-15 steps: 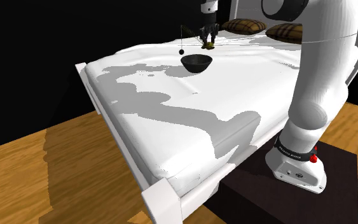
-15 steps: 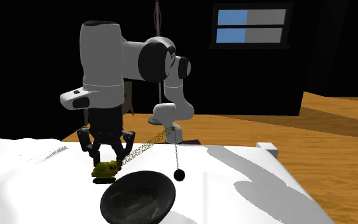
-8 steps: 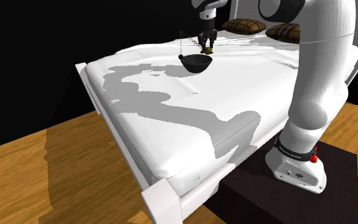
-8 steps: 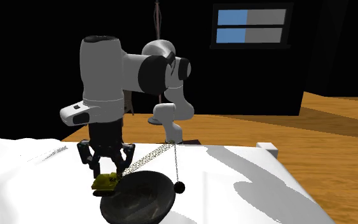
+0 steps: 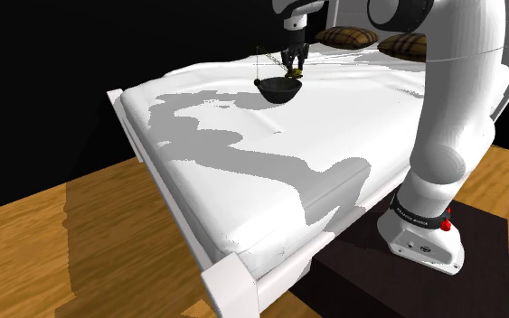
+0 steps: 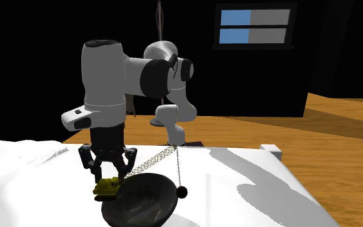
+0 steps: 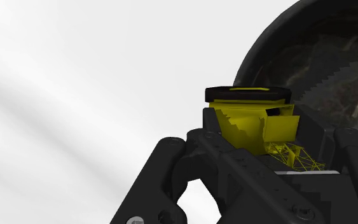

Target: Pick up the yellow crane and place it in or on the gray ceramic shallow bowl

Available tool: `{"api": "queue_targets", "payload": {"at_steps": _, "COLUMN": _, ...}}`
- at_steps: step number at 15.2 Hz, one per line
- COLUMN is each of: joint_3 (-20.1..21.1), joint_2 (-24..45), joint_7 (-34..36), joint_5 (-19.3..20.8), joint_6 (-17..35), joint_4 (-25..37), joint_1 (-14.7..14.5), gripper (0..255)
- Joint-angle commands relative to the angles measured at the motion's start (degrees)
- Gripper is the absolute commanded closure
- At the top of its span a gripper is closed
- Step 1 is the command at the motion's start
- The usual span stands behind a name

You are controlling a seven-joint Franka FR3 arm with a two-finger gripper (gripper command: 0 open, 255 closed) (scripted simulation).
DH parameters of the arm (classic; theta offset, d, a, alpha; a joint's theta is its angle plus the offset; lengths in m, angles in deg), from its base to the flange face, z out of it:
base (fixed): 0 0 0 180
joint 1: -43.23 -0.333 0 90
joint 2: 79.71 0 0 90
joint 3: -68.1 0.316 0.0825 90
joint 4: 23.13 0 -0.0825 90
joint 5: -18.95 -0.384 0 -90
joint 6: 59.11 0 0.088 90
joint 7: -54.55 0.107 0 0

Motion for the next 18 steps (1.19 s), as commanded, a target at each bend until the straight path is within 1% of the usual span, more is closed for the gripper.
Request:
{"api": "queue_targets", "payload": {"at_steps": 1, "joint_3": 0.0, "joint_2": 0.0, "joint_7": 0.0, "joint_5": 0.0, "joint_6": 0.0, "joint_4": 0.0, "joint_1": 0.0, "gripper": 0}}
{"api": "queue_targets", "payload": {"at_steps": 6, "joint_3": 0.0, "joint_2": 0.0, "joint_7": 0.0, "joint_5": 0.0, "joint_6": 0.0, "joint_4": 0.0, "joint_1": 0.0, "gripper": 0}}
{"api": "queue_targets", "payload": {"at_steps": 10, "joint_3": 0.0, "joint_2": 0.5, "joint_7": -0.1, "joint_5": -0.1, "joint_6": -7.6, "joint_4": 8.1, "joint_1": 0.2, "gripper": 0}}
{"api": "queue_targets", "payload": {"at_steps": 18, "joint_3": 0.0, "joint_2": 0.5, "joint_7": -0.1, "joint_5": -0.1, "joint_6": -7.6, "joint_4": 8.1, "joint_1": 0.2, "gripper": 0}}
